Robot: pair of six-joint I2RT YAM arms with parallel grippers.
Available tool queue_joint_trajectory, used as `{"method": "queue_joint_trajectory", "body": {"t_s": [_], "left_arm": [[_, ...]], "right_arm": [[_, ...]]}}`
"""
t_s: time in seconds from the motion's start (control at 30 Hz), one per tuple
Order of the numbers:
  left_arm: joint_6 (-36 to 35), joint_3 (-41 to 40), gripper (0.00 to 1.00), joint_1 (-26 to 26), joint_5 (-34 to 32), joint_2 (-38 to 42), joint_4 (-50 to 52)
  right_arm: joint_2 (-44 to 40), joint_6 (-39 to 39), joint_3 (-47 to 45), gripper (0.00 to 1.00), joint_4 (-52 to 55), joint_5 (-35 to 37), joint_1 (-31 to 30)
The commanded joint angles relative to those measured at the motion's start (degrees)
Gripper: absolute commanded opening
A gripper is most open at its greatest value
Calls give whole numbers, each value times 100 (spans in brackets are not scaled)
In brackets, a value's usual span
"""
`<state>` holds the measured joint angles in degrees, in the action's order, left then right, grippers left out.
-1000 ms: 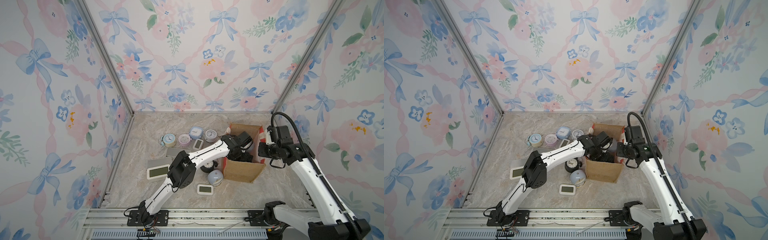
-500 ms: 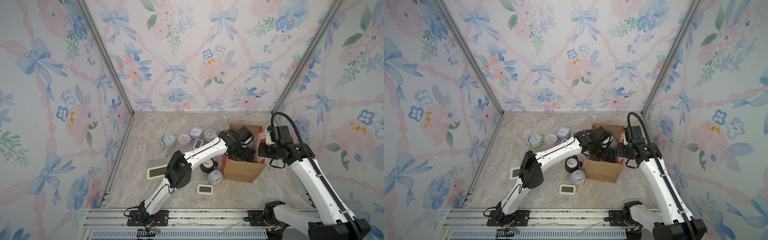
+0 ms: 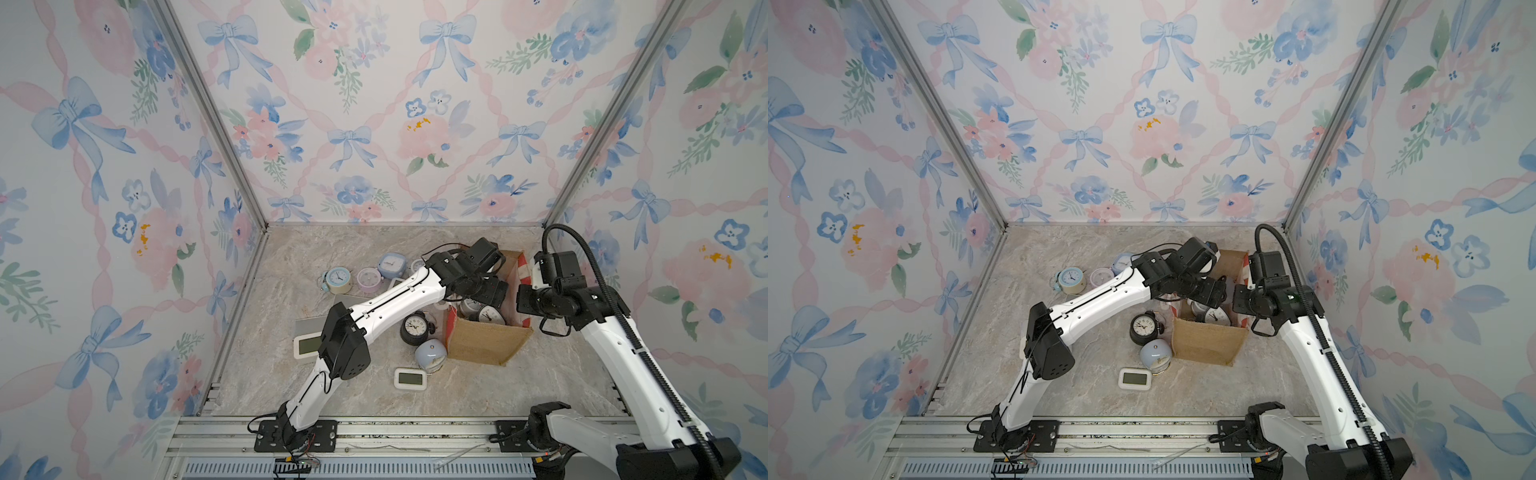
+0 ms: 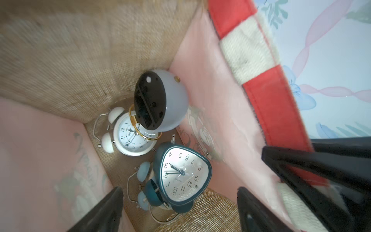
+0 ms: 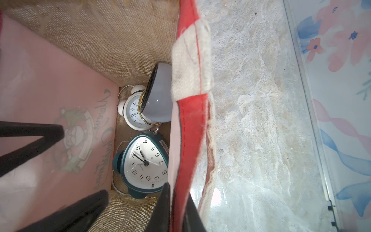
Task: Put the alarm clock into the canvas bag
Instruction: Place the alarm at the canvas bag, then adjust the alarm at the center of the board.
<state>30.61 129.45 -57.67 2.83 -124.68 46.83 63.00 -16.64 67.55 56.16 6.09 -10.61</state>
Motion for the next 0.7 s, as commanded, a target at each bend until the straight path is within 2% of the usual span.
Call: {"method": "queue_joint_trajectory", "body": {"t_s": [0.0, 0.4, 0.67], "left_arm": [[-101, -33, 87, 33, -409, 325, 70], [-313, -222, 88, 181, -1013, 1004, 54], [-199, -1231, 89, 627, -1385, 1871, 55]], "right_arm": [[26, 40, 109, 13, 69, 17, 7], [41, 46, 99, 13, 28, -2, 6], [49, 39, 69, 13, 16, -6, 6]]}}
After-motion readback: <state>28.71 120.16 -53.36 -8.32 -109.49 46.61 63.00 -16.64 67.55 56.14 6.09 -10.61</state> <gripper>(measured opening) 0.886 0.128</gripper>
